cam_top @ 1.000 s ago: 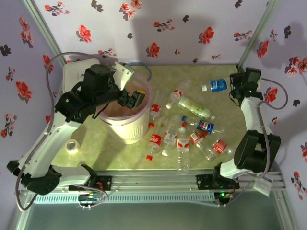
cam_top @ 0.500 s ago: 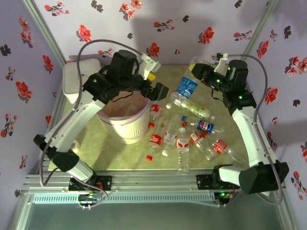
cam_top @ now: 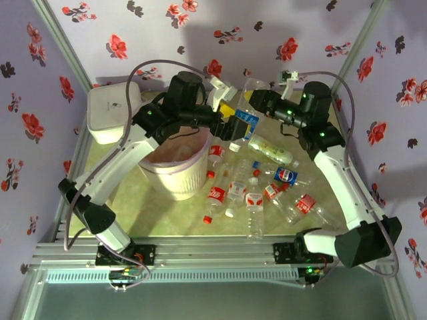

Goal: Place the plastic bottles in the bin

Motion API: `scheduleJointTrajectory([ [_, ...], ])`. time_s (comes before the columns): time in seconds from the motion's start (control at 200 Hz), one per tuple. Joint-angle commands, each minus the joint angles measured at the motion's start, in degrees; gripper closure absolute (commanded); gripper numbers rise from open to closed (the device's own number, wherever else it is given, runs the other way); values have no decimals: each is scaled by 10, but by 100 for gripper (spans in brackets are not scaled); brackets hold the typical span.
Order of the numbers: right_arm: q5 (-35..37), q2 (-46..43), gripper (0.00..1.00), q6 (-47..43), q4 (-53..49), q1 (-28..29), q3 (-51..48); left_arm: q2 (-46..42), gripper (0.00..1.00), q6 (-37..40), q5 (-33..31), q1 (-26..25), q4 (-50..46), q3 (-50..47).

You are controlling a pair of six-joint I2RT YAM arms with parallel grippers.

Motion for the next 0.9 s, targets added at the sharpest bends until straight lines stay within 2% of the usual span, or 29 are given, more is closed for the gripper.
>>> scheduleJointTrajectory([
  [0.0, -24, 9, 62, 38, 73, 12, 13, 17, 5, -16, 25, -5, 35, -5],
  [0.19, -36, 16, 61, 74, 130, 20, 1, 38, 12, -16, 20, -2, 37, 14],
  [0.25, -43, 15, 61, 82, 141, 21, 0, 46, 9, -11, 1, -1, 19, 25],
  [0.325, -43, 11, 61, 73, 127, 22, 4, 45, 1, -7, -29, 4, 10, 29],
  [0.435, -35, 4, 61, 51, 99, 22, 5, 40, 0, -7, -39, 9, 21, 26],
  [0.58, -39, 6, 61, 58, 111, 23, 1, 51, 0, -5, -47, 10, 15, 37],
  [0.655, -40, 9, 61, 62, 115, 23, 0, 54, 5, -7, -47, 10, 15, 37],
  [0.895, -31, 18, 60, 58, 115, 23, -2, 53, 33, -3, -47, 10, 15, 37],
])
